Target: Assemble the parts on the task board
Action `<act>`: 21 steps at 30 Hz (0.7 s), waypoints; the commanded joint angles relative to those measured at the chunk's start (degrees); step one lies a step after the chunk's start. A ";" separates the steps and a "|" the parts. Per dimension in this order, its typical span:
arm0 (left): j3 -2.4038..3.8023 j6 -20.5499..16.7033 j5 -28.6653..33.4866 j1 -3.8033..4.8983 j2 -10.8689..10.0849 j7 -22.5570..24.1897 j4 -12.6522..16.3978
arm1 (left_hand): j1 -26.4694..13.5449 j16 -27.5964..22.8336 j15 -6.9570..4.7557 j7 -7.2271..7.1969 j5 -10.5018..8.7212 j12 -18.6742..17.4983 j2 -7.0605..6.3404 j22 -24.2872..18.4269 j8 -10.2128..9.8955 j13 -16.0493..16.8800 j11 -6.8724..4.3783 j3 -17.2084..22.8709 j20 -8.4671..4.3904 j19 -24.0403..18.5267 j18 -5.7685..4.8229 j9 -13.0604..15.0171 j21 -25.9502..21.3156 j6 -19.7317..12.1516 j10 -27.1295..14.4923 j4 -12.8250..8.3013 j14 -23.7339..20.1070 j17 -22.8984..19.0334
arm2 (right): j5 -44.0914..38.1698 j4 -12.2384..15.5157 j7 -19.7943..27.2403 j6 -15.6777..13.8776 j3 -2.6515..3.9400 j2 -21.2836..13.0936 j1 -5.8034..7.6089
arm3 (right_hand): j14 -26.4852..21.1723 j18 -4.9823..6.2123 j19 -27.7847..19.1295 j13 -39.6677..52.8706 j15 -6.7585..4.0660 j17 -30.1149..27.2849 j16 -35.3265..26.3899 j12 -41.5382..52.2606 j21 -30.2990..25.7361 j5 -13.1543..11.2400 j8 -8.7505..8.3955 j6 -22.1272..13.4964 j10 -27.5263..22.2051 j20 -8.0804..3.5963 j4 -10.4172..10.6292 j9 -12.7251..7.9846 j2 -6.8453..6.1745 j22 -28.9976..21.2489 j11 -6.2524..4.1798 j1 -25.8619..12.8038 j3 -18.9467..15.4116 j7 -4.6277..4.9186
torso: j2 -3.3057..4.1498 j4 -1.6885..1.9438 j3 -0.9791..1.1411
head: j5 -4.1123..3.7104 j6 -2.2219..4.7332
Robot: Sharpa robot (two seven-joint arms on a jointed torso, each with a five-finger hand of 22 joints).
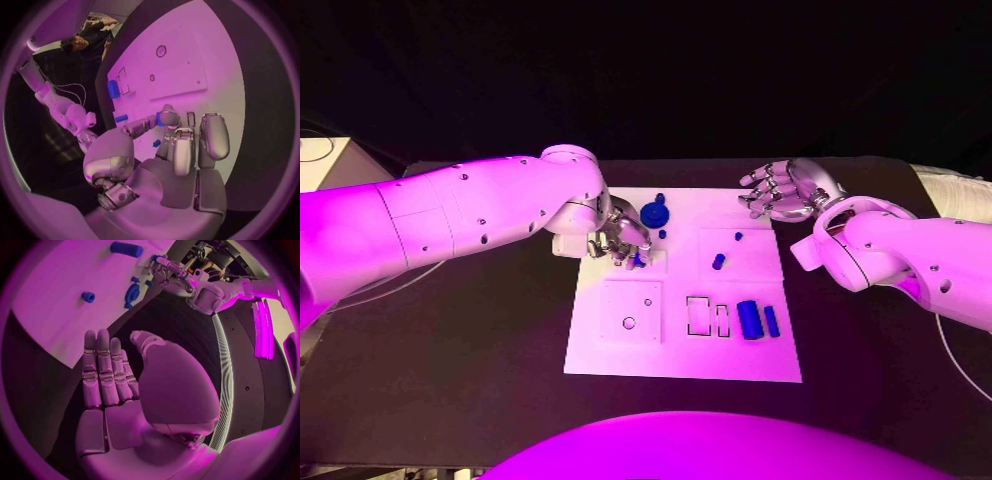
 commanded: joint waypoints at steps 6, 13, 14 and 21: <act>-0.11 -0.96 -1.33 0.12 -0.27 0.04 -0.09 | 0.24 -0.25 -0.70 -6.72 -0.01 -0.27 0.99 1.23 -0.30 -0.24 -3.95 7.34 -0.03 0.32 -0.69 0.06 0.21 7.29 4.18 -6.83 5.60 14.23 | 0.17 0.01 0.50 0.43 0.01 -0.02 -0.03 | -0.42 0.44 -0.22 -0.09 0.06 0.08 -0.34 -0.02 -0.41 0.36 0.26 -0.48 -0.29 0.15 0.07 -0.07 -0.38 -0.07 0.10 -0.22 0.34 2.02 | -0.02 0.00 -0.01 | 0.00 0.00; -0.13 -1.57 -1.42 0.11 -0.87 -0.02 0.38 | 0.20 -0.30 -0.74 -6.73 -0.12 -0.21 1.13 1.35 -0.34 -0.06 -3.97 7.36 -0.07 0.43 -0.72 0.11 0.32 7.32 4.26 -6.75 5.58 14.14 | 0.28 0.02 0.61 0.41 0.01 0.03 -0.03 | -0.43 0.44 -0.25 -0.18 0.10 0.12 -0.37 0.04 -0.45 0.38 0.31 -0.51 -0.32 0.18 0.13 -0.08 -0.39 -0.12 0.14 -0.49 0.35 2.05 | 0.06 -0.08 -0.06 | -0.16 0.00; -0.13 -1.59 -1.32 0.11 -0.94 -0.02 0.43 | 0.20 -0.30 -0.74 -6.73 -0.12 -0.21 1.13 1.35 -0.34 -0.06 -3.97 7.36 -0.07 0.43 -0.72 0.11 0.32 7.32 4.26 -6.75 5.58 14.14 | 0.29 0.02 0.61 0.42 0.01 0.03 -0.03 | -0.43 0.44 -0.25 -0.18 0.10 0.12 -0.37 0.04 -0.45 0.38 0.31 -0.51 -0.32 0.18 0.13 -0.08 -0.39 -0.12 0.14 -0.49 0.35 2.05 | 0.03 -0.09 -0.05 | -0.17 0.00; -0.13 -1.64 -0.60 0.10 -1.28 -0.03 0.53 | 0.22 -0.23 -0.77 -6.80 -0.03 -0.22 1.22 1.06 -0.37 -0.04 -4.03 7.51 -0.13 0.21 -0.63 0.20 0.07 7.38 4.33 -6.87 5.61 14.27 | 0.39 0.04 0.81 0.86 0.01 -0.02 -0.03 | -0.44 0.45 -0.28 -0.35 0.17 0.22 -0.40 0.20 -0.52 0.35 0.45 -0.56 -0.40 0.26 0.28 -0.11 -0.56 -0.24 0.20 -1.13 0.26 2.08 | -0.05 0.01 0.05 | 0.00 0.00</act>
